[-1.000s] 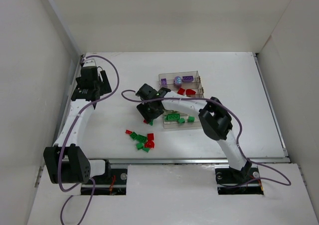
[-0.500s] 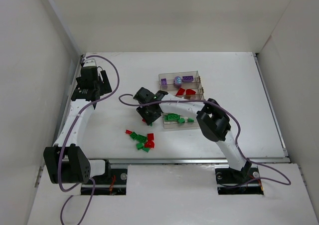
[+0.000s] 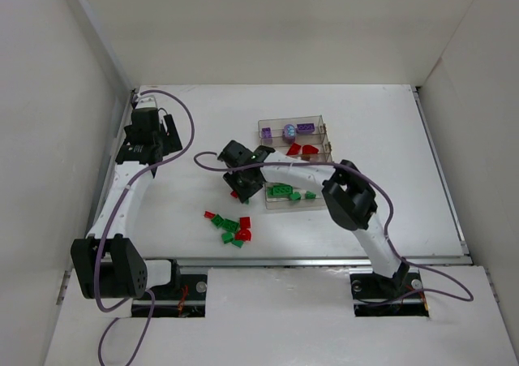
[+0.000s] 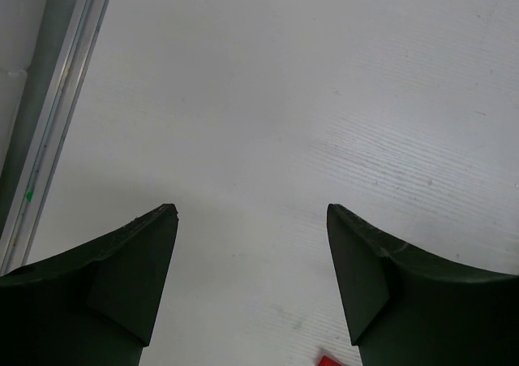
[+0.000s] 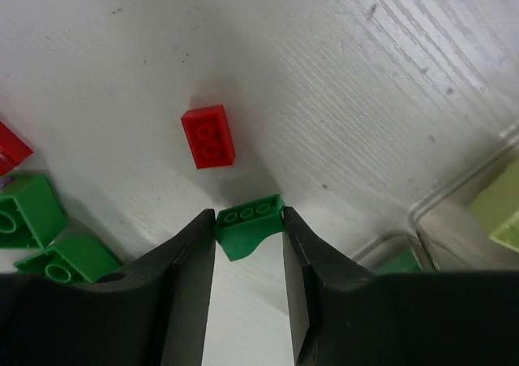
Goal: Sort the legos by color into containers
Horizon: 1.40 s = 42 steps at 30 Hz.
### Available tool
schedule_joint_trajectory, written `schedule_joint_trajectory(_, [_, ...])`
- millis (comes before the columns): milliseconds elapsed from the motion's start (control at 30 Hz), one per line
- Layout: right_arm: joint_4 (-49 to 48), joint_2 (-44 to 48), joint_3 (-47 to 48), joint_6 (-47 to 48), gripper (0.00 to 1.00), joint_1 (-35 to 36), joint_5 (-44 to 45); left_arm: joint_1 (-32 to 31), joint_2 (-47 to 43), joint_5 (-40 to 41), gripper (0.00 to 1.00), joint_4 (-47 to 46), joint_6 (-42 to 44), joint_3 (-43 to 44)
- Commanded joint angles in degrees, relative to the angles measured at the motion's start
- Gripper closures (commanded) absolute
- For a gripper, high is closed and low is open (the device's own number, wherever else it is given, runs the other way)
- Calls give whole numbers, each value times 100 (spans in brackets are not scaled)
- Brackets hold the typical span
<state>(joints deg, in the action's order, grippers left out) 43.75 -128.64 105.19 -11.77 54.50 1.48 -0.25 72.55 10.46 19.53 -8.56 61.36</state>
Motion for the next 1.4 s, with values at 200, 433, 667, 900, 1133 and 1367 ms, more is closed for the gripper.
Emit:
schedule_joint_trajectory(200, [283,1754,56,-35,85,-114,880,25,-180,-938,38,-116,354,-37])
schedule_joint_trajectory(433, [109,2782,-1921,-782,86,-1193,584,-1055,13,-1573,32,68,2066,174])
schedule_joint_trajectory(667, [-401,3214,-2775,-1020,86,-2109,319,-1978,13,-1950,32,322,4620,-238])
schedule_joint_trajectory(900, [-577,3345,-3249,-1126,85,-2233,318,-2242,13,-2706,31,719,6373,-563])
schedule_joint_trajectory(1133, [-657,3520,-3487,-1126,48,-2339,134,-2418,311,-3831,34,1448,8765,-713])
schedule_joint_trajectory(1367, [-552,3785,-3593,-1126,14,-2391,134,-2743,909,-3657,32,1063,9311,-766])
